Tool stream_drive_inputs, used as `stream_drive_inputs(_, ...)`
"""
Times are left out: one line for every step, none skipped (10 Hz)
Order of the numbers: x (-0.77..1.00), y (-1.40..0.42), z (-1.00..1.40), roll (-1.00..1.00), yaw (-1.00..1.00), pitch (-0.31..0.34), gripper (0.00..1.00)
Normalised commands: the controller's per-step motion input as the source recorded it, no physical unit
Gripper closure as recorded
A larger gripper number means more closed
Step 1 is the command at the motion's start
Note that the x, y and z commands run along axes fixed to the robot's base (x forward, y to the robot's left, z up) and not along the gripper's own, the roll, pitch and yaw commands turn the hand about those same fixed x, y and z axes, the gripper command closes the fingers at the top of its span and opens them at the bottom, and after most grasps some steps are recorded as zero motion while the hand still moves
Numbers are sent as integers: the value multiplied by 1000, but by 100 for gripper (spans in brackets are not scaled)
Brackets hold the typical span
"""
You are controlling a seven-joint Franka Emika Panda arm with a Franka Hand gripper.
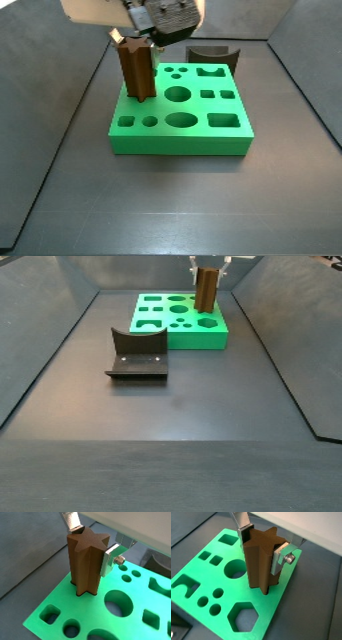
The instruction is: Insert the star object.
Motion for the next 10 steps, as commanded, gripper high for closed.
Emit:
stream_drive_inputs(0,-54,-843,-14,-263,-41,100)
stream_drive_inputs(77,-57,-946,43,0,-23,100)
stream_drive_inputs(97,-60,-889,50,177,-40,100)
stream_drive_inputs(77,-77,-874,66,194,-44,100)
stream_drive_inputs(120,-29,-871,54,140,-3,100)
stream_drive_inputs(191,0,-854,74,129,0,100)
stream_drive_inputs(151,0,-611,-3,-11,0,100)
stream_drive_inputs(194,177,-220,-249,-143,0,100)
stream_drive_inputs(151,169,-211,-234,-137,0,100)
stream_drive_inputs(17,0,-74,0,0,-1,100)
